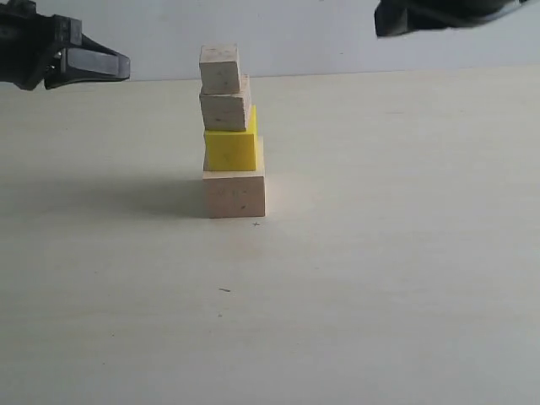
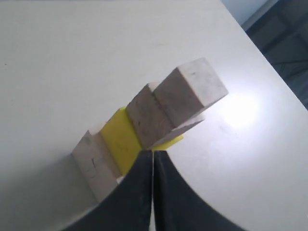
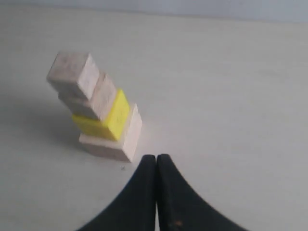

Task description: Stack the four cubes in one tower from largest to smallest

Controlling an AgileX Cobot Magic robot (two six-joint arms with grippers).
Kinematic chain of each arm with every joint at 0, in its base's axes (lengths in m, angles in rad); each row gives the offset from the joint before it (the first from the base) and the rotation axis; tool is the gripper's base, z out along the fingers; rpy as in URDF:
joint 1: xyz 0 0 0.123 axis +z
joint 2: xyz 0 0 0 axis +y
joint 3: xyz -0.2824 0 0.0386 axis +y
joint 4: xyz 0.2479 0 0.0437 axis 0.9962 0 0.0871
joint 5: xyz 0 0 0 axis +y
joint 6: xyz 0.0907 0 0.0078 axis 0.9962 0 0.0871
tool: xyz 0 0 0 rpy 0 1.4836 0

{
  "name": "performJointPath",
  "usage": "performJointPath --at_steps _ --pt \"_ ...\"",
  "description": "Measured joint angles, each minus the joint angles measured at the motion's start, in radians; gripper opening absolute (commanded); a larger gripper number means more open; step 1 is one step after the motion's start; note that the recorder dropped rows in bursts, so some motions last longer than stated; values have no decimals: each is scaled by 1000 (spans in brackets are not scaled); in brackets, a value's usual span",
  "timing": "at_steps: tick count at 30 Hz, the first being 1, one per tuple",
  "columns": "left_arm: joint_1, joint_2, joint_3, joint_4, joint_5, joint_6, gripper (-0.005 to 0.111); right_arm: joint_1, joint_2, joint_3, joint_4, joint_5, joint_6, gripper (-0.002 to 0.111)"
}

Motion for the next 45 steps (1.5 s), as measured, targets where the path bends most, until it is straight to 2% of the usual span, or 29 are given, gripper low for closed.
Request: performJointPath --at_steps 4,7,10,12,16,28,36,45 --pt "0 -55 0 6 -10 -20 0 -118 60 -63 -26 -38 18 0" --pt "0 -83 0 19 -35 -40 0 -234 121 -112 40 -49 -35 0" --pt "0 -91 0 45 -69 -64 0 -360 198 -156 259 -59 -211 0" --pt "0 -91 0 70 -85 -69 0 -438 262 -179 470 -59 -391 0" --pt "0 -83 0 89 -97 -45 0 -530 386 -191 796 -27 -699 0" --pt "0 45 0 101 -106 -2 0 -551 625 -193 1266 -13 -1159 0" --pt "0 45 0 151 -106 -22 0 -551 667 -195 1320 -20 -1233 0" --pt "0 45 0 127 -92 -22 0 -551 667 -195 1339 -20 -1253 0"
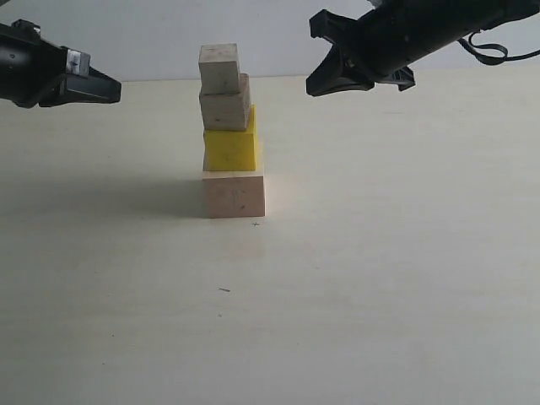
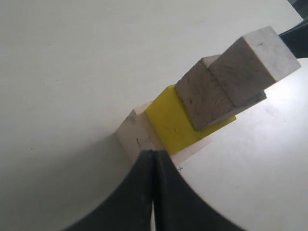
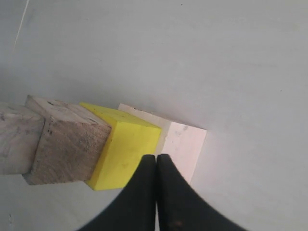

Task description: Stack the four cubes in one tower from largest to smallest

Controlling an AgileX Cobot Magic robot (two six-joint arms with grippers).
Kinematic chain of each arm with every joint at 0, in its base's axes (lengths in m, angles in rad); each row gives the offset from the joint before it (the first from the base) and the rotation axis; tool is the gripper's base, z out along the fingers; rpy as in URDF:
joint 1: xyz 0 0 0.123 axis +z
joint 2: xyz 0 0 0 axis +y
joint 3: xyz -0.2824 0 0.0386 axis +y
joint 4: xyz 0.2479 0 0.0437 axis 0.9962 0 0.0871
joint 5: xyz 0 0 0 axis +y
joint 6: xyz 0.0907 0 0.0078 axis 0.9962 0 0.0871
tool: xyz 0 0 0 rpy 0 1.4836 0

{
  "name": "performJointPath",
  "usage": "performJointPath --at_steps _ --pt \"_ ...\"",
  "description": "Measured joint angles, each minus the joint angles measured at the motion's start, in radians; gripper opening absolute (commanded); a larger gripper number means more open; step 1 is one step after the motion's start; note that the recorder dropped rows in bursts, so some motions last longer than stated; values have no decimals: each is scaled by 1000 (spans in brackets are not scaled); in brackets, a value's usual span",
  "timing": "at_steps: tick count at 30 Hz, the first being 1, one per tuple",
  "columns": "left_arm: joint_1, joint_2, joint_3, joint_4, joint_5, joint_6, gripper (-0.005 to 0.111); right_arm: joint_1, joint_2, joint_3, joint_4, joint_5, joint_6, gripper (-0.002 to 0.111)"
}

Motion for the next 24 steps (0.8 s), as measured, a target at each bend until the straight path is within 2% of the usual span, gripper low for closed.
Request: performJointPath --at_steps 6,12,24 --pt "0 3 0 -47 -3 34 0 0 0 0 4 10 -9 0" --pt "0 60 0 -139 58 115 0 0 0 0 15 14 -9 0" --pt "0 189 -69 -197 203 198 0 0 71 -2 236 124 -194 0"
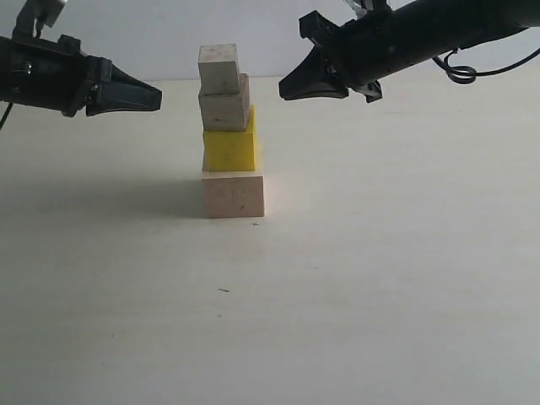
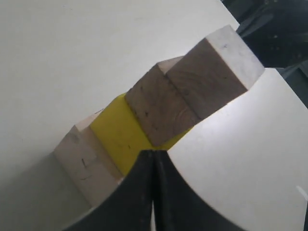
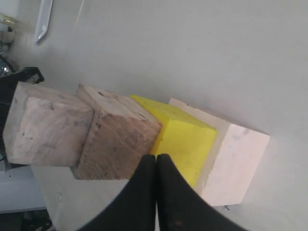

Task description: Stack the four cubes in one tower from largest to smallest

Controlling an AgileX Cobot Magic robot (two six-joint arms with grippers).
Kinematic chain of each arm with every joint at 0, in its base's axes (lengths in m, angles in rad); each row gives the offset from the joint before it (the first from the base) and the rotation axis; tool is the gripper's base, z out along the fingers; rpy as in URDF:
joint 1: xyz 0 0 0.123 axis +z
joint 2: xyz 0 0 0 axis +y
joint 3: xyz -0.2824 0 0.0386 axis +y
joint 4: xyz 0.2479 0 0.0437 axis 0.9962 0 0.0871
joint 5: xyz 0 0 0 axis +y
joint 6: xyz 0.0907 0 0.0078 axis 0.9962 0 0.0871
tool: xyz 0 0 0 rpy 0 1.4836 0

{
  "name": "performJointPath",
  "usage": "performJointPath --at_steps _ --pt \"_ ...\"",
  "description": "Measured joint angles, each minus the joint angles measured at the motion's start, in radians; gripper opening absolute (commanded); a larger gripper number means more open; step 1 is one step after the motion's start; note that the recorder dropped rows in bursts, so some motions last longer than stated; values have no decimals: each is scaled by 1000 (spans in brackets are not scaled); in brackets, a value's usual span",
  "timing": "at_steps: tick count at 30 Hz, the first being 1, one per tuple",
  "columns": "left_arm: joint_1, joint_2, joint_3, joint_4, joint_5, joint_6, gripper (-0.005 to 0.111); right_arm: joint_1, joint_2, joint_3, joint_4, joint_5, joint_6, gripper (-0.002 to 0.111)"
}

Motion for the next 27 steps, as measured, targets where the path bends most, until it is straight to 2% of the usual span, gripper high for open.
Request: performJointPath --at_steps 9,27 --pt "0 62 -51 -13 43 7 0 0 20 0 79 0 -62 0" --pt "0 73 -55 -43 84 44 0 0 79 -38 115 29 -85 0"
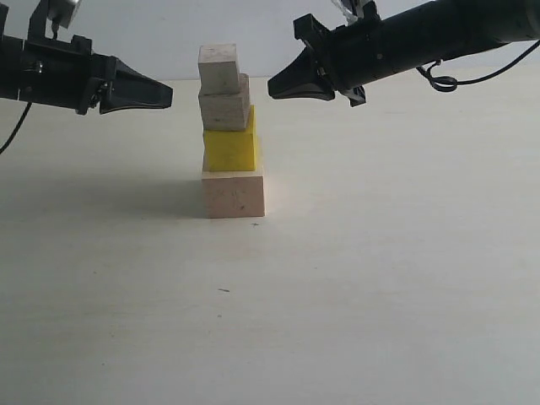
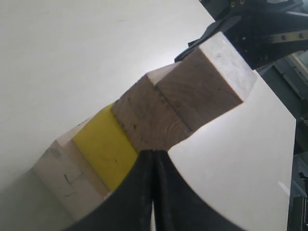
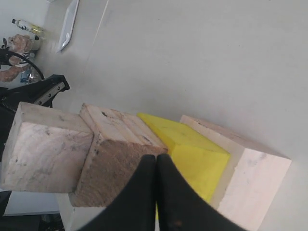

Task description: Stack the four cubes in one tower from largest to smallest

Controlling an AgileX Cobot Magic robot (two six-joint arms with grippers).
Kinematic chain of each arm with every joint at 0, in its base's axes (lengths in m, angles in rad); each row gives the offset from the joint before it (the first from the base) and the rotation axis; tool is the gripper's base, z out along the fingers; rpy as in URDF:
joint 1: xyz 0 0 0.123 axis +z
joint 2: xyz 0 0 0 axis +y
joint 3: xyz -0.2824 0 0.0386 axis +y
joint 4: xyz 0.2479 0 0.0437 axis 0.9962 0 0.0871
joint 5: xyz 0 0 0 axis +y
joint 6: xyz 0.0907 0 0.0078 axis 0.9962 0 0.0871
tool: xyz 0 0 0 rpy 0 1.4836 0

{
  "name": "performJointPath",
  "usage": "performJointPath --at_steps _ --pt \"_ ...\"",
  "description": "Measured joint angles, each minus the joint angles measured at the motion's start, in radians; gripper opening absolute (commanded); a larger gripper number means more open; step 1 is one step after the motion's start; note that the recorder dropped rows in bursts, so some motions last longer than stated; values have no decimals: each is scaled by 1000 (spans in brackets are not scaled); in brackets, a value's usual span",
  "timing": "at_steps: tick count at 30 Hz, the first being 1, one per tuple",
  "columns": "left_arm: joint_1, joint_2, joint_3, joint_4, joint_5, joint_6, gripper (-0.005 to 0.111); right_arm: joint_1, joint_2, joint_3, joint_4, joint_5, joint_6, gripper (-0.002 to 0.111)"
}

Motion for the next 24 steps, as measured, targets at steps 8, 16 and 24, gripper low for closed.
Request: performJointPath --at_steps 8,16,24 --pt "-9 0 0 -5 19 27 0 0 0 0 1 0 -12 0" --pt "-23 0 0 -5 21 36 0 0 0 0 2 0 -16 0" --pt "-37 0 0 -11 21 40 0 0 2 0 2 0 -30 0"
